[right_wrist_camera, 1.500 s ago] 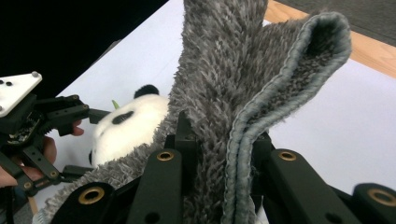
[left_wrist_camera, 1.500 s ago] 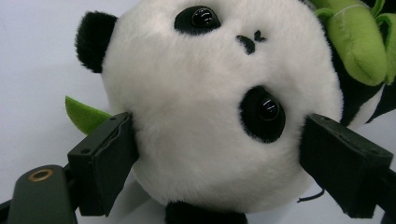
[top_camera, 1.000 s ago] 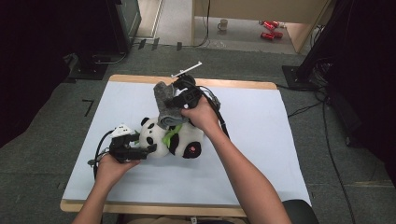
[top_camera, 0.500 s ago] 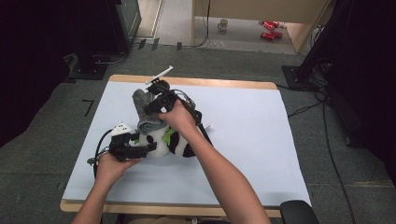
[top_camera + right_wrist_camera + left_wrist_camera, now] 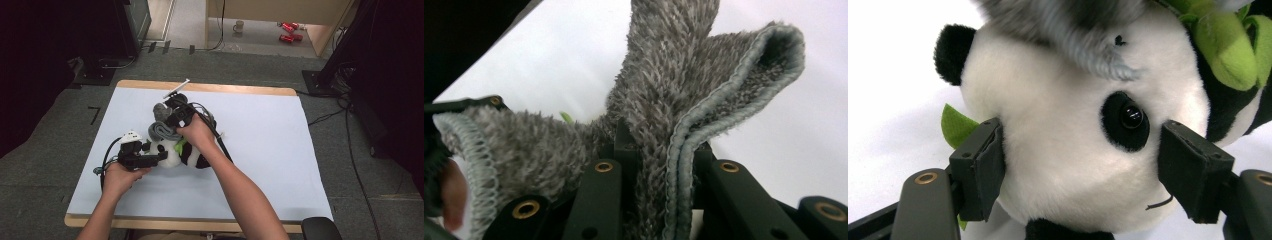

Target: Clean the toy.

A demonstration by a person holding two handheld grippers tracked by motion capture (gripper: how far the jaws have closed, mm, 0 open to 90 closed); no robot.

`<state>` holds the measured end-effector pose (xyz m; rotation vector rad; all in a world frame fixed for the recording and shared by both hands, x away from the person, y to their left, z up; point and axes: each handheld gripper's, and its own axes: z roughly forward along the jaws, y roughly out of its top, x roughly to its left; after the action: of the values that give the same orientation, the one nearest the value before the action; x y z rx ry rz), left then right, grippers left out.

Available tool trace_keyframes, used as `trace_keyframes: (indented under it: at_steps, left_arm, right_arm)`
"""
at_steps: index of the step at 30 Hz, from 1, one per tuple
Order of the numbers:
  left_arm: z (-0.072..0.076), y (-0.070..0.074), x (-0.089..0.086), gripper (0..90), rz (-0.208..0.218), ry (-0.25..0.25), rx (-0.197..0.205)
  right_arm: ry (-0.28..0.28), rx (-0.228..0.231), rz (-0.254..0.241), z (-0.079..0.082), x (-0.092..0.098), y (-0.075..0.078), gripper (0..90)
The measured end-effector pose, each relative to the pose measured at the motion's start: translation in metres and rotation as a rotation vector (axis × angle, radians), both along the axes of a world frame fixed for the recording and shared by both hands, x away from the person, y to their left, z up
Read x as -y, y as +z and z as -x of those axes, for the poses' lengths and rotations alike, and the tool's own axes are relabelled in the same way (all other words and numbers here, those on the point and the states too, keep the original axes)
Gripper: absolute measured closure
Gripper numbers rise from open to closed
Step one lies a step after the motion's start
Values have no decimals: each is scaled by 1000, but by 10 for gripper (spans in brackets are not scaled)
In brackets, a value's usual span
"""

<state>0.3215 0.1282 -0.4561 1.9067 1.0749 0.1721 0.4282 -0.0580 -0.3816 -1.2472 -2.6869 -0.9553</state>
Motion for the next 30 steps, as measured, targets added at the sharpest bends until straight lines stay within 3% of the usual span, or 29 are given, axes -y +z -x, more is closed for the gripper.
trace_keyframes:
  at_steps: [4, 10, 15, 19, 21, 23, 26, 28, 30]
  left_arm:
    - [-1, 0, 1, 256, -1, 8, -2]
    - [-3, 1, 3, 260, -5, 15, 0]
    - [-2, 1, 3, 259, -11, 15, 5]
    - [-2, 1, 3, 258, -12, 13, 2]
    - [-3, 0, 2, 258, -5, 18, -2]
    - [-3, 0, 1, 257, -4, 10, -1]
    - [-3, 0, 2, 257, -12, 5, 10]
    - [-3, 0, 3, 257, -14, 3, 10]
    - [-3, 0, 2, 256, -16, 0, 6]
  right_arm:
    - [-36, 2, -13, -1, 23, -1, 763]
    - [-91, 14, 13, -1, 51, 1, 766]
    - [-88, 51, 38, 2, 56, 7, 768]
    - [-111, 58, 12, 1, 69, 11, 768]
    - [-135, 60, 11, 0, 79, 13, 770]
    - [-172, 64, 51, -3, 94, 14, 773]
    - [-214, 20, 22, -6, 120, 10, 774]
    - [-233, 34, 22, -6, 131, 10, 774]
    - [-266, 56, 54, -6, 142, 11, 778]
